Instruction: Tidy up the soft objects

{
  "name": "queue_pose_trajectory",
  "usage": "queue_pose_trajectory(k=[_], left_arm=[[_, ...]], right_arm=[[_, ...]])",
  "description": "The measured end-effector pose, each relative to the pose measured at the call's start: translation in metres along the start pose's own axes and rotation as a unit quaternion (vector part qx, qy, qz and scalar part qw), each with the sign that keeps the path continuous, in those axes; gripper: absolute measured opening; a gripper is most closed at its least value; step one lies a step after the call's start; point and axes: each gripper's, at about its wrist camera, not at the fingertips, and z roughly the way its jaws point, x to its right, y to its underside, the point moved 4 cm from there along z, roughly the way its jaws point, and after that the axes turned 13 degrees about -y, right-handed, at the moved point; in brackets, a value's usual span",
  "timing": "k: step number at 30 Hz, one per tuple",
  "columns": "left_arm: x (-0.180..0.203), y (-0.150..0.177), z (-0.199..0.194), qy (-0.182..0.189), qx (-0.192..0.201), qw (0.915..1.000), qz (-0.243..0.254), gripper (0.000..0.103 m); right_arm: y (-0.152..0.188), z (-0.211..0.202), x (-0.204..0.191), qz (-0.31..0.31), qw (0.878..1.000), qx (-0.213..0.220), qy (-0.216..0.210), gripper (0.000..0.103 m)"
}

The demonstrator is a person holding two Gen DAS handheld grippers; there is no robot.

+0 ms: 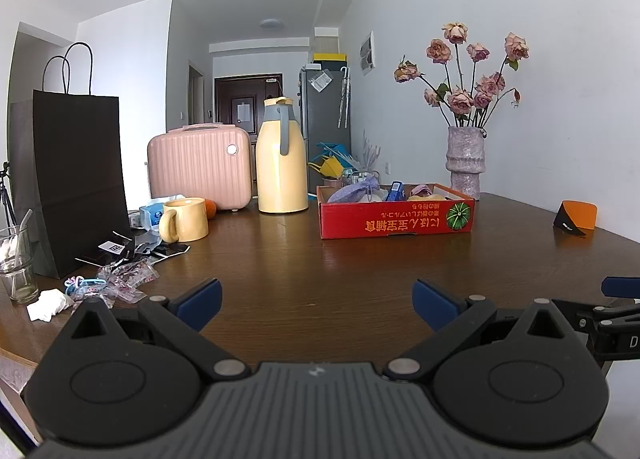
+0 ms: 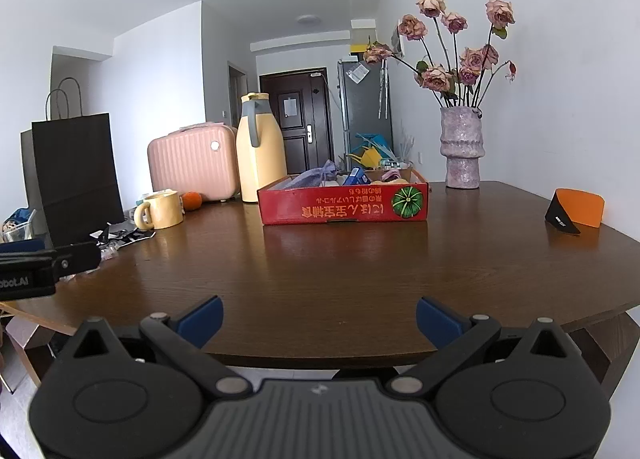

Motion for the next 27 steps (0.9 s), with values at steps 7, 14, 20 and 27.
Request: queue_pose_trajectory(k=[7,14,20,27], left_arm=[[0.0001,-0.0003,-0.0006,0.000,0.001,1.0000,0.001,0.103],[0.0013,-0.0001,0.0001,0.002,-0.001,1.0000,0.002,0.103],[0.0025,-0.0013,-0.0009,0.003,0.006,1.0000,0.001,0.103],[0.0019,-0.0009,-0.0025,0.001,0.010,0.9999,-0.002,0.103]], right_arm=[[-0.0002,-0.0005,0.0010,0.001,1.000,0.000,0.000,0.103],[-0.0007,-0.0007,0.0013,0.003,1.000,0.001,0.001,0.103],[-0.0016,-0.0008,0.0001,0.002,1.000,0.002,0.000,0.103],[-0.0020,-0.0008,-0.0007,0.002,1.000,0.002,0.000,0.103]])
